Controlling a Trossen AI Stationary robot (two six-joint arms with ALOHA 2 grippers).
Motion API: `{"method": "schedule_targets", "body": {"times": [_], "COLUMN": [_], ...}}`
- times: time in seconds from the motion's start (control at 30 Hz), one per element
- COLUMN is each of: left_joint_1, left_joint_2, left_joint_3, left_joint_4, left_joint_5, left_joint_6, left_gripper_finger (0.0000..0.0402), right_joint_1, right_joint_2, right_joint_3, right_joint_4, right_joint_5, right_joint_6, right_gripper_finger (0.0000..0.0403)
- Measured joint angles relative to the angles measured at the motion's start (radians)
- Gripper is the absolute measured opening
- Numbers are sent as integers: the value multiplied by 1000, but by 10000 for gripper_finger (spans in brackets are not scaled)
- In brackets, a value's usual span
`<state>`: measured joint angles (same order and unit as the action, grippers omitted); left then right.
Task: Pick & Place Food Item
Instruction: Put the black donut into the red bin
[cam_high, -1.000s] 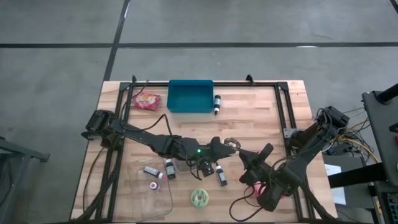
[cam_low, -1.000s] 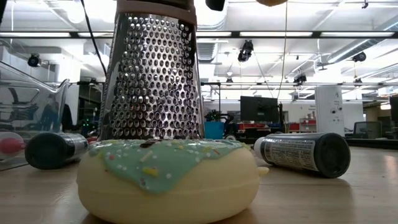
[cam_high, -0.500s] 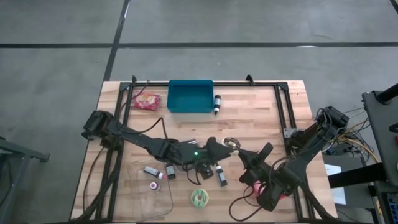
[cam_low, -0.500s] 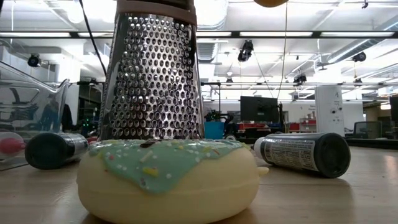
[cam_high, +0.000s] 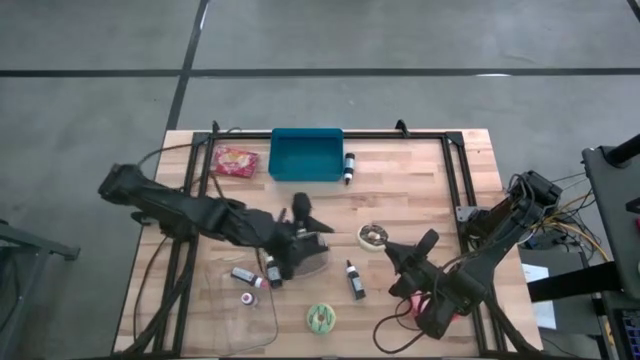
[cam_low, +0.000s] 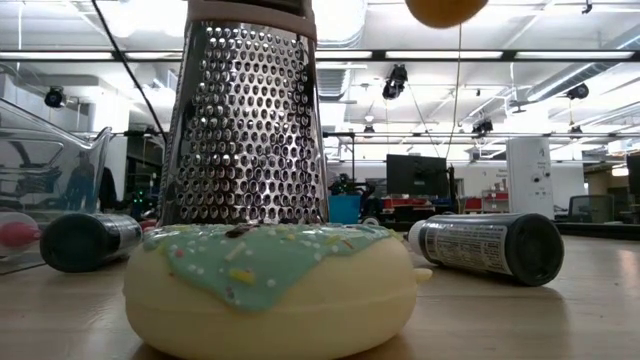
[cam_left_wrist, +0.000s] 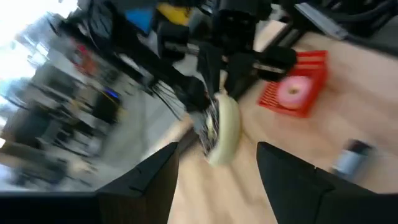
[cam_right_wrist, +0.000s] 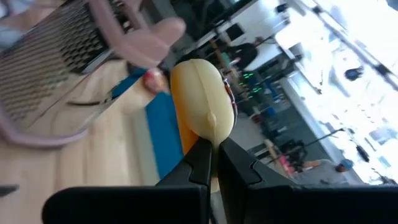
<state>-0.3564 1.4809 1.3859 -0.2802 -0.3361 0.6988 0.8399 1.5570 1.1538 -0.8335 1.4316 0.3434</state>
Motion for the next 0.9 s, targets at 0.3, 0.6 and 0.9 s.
{"method": "schedule_targets", "body": {"times": [0.3, 0.6, 0.9], "left_joint_1": [0, 0, 0], "left_joint_2": [-234, -491, -588], "left_joint_3": [-256, -611, -760], "left_joint_4": [-40, 214, 295], "left_joint_5": [-5, -36, -85], "left_joint_6": [-210, -293, -338], "left_gripper_finger": [218, 218, 218], "right_joint_1": [8, 70, 191], "right_joint_2": [0, 120, 249], "right_joint_3": [0, 45, 217], "right_joint_4": [-275, -737, -736], "right_joint_5": [-188, -455, -663], "right_joint_6": [294, 821, 912], "right_gripper_finger": [7, 7, 7]}}
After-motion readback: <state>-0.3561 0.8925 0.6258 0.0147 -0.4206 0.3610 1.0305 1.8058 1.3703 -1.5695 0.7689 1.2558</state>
